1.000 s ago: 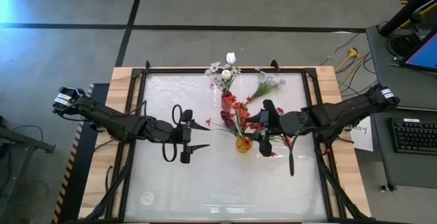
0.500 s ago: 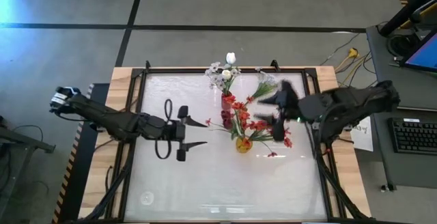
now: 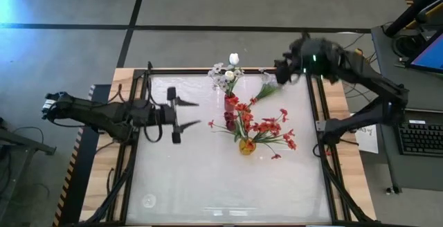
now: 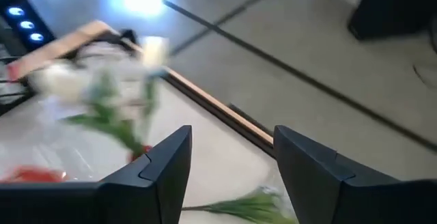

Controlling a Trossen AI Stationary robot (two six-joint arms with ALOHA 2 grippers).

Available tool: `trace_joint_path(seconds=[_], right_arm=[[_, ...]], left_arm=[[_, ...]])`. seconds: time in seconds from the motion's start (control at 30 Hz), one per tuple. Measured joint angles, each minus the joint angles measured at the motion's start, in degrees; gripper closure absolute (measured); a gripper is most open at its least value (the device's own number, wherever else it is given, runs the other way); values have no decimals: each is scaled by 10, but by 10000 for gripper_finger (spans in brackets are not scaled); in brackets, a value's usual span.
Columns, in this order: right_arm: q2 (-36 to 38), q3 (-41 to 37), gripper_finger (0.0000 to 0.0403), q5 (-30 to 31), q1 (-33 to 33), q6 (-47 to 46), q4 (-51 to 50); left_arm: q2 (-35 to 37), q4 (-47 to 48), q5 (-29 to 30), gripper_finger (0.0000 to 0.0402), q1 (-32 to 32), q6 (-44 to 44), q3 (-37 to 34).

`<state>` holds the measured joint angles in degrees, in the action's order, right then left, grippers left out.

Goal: Sort flowers into vase by color
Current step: Put the white flowers into the red vase

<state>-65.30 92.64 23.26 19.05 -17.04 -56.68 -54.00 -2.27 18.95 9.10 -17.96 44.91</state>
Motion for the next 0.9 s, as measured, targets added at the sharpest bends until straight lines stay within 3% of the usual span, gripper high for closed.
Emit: trace_joint_path(seconds=[0.13, 0.27, 0.37, 0.53, 0.7, 0.77, 0.9], right_arm=[[-25, -1, 213, -89, 138, 34, -10], [-69, -1, 221, -195, 247, 93, -27], [-111, -6, 225, -277, 301, 198, -31], [-178, -18, 234, -414, 350, 382, -29], [-241, -48, 256, -611, 367, 529, -28], [-260, -62, 269, -642, 367, 545, -25], [-292, -101, 297, -637, 360, 567, -19]], left_arm=[[12, 12, -20, 155, -69, -6, -10], [14, 17, -110, 155, -142, -11, -20], [14, 15, -166, 155, -191, -11, -21], [18, 15, -184, 155, -239, -3, -22], [31, 32, -182, 155, -246, 13, -22], [42, 48, -181, 155, -246, 26, -22], [69, 69, -180, 155, -246, 52, -22]])
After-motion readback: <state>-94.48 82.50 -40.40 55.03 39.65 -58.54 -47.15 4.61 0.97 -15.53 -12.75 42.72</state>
